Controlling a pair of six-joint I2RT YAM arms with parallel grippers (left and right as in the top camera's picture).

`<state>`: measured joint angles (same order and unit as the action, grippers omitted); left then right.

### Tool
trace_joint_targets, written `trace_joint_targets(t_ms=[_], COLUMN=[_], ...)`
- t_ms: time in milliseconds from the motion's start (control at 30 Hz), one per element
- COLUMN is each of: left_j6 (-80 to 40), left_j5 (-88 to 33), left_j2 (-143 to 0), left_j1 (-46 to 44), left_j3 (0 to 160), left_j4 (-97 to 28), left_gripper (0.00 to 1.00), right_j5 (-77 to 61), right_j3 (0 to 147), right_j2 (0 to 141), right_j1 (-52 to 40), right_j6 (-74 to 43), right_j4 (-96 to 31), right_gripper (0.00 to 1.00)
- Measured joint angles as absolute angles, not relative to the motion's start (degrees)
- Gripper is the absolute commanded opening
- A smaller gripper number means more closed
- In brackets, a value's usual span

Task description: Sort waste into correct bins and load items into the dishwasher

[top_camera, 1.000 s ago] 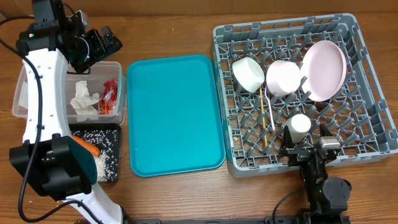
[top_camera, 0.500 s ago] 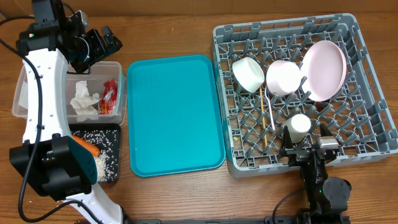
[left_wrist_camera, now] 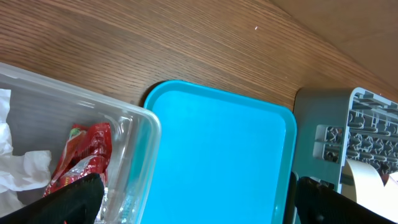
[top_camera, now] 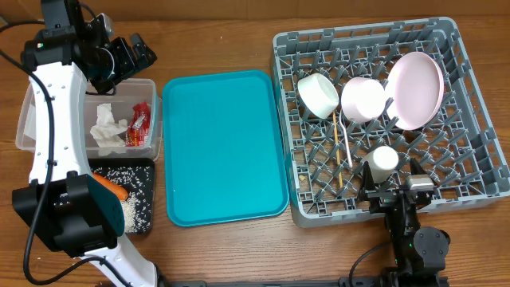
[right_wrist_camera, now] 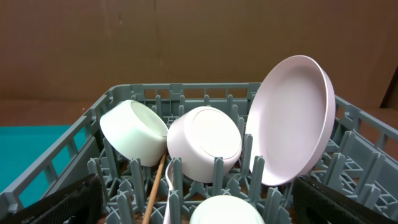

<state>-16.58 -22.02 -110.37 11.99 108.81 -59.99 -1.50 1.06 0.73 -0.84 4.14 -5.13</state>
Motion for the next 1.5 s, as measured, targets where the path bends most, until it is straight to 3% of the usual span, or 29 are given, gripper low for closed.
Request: trace_joint_targets(t_ms=[1200,1500], left_j6=[-16.58,-16.56], left_j5=[-22.02,-22.02], left_j2=[-110.04,-97.51], left_j1=[11.22,8.56], left_j3=[108.81,108.81], left_j4=[-59.99,-59.96], left_gripper=[1.0,1.0], right_j5=[-1.5,-1.5], right_j3=[1.06,1.06], right_j2=[0.73,0.73], right_j1=[-0.84,-0.84], right_j6=[4.12,4.12], right_j4=[-5.15,-5.15], right_gripper=[1.0,1.0])
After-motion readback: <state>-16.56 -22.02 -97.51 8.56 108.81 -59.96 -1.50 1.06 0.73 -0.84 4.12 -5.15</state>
